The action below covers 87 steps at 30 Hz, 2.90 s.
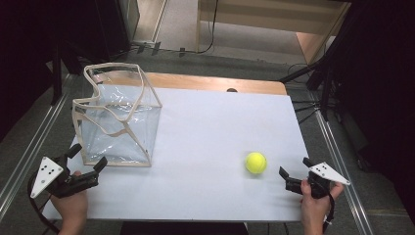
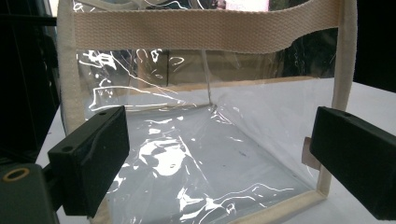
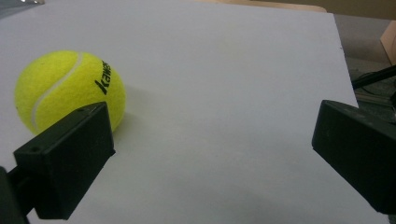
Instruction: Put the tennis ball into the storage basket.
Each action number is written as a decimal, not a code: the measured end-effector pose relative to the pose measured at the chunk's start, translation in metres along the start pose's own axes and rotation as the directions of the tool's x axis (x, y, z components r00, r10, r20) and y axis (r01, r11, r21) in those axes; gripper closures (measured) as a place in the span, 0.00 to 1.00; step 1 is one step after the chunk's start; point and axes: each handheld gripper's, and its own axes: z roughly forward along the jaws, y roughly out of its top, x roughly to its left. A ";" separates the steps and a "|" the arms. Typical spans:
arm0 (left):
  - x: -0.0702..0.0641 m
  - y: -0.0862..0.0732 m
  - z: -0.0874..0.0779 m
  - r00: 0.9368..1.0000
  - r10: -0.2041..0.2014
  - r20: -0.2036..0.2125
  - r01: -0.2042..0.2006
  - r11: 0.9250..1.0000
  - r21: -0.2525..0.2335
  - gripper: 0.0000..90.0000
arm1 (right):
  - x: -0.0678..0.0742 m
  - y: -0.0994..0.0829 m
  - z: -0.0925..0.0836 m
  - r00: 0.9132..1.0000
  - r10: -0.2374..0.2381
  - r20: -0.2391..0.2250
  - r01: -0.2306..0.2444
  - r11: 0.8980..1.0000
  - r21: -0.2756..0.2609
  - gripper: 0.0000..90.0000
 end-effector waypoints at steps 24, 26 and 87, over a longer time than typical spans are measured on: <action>-0.002 0.000 0.001 1.000 0.020 -0.006 -0.020 1.000 0.007 0.06 | 0.011 0.031 -0.005 0.998 -0.035 -0.042 0.037 0.998 0.040 0.00; -0.002 0.000 0.001 1.000 0.020 -0.006 -0.020 1.000 0.008 0.06 | 0.014 0.036 -0.004 0.998 -0.050 -0.045 0.052 0.997 0.053 0.00; -0.001 0.000 0.001 1.000 0.011 -0.003 -0.011 1.000 -0.001 0.06 | 0.062 0.073 0.066 0.946 -0.150 -0.289 0.270 0.859 0.436 0.00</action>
